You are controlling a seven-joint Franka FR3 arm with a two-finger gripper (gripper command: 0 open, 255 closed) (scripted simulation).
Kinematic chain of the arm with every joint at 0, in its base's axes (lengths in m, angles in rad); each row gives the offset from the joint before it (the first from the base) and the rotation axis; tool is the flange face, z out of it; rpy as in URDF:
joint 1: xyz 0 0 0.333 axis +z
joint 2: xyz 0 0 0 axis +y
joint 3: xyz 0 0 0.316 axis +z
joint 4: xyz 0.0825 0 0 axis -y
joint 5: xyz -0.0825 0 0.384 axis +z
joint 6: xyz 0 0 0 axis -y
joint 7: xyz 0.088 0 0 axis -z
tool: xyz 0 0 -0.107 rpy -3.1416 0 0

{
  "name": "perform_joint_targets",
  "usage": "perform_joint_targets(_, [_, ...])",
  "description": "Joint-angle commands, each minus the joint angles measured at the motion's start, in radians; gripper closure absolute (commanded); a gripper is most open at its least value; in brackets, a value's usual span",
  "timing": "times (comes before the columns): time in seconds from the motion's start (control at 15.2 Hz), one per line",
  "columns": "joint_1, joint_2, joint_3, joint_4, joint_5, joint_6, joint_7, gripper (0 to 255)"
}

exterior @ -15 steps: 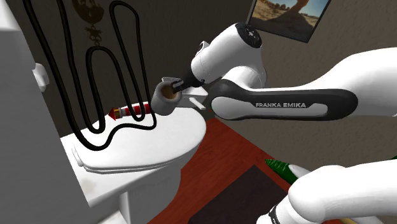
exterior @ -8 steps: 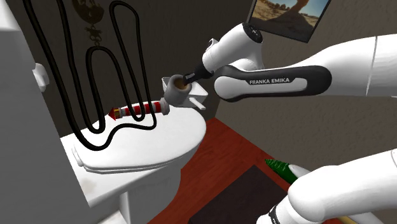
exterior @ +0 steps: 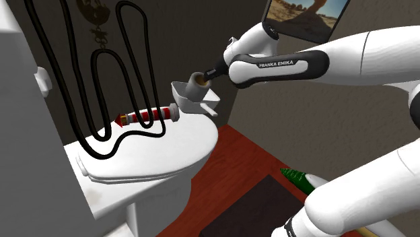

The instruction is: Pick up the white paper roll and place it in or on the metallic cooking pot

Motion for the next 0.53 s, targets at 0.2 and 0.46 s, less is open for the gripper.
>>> perform_joint_targets(0.2, [0.001, 0.106, -0.093, 0.099, 0.077, 0.001, -0.163, 255])
perform_joint_targets(0.46, [-0.009, 0.185, -0.140, 0.192, 0.140, -0.019, -0.272, 255])
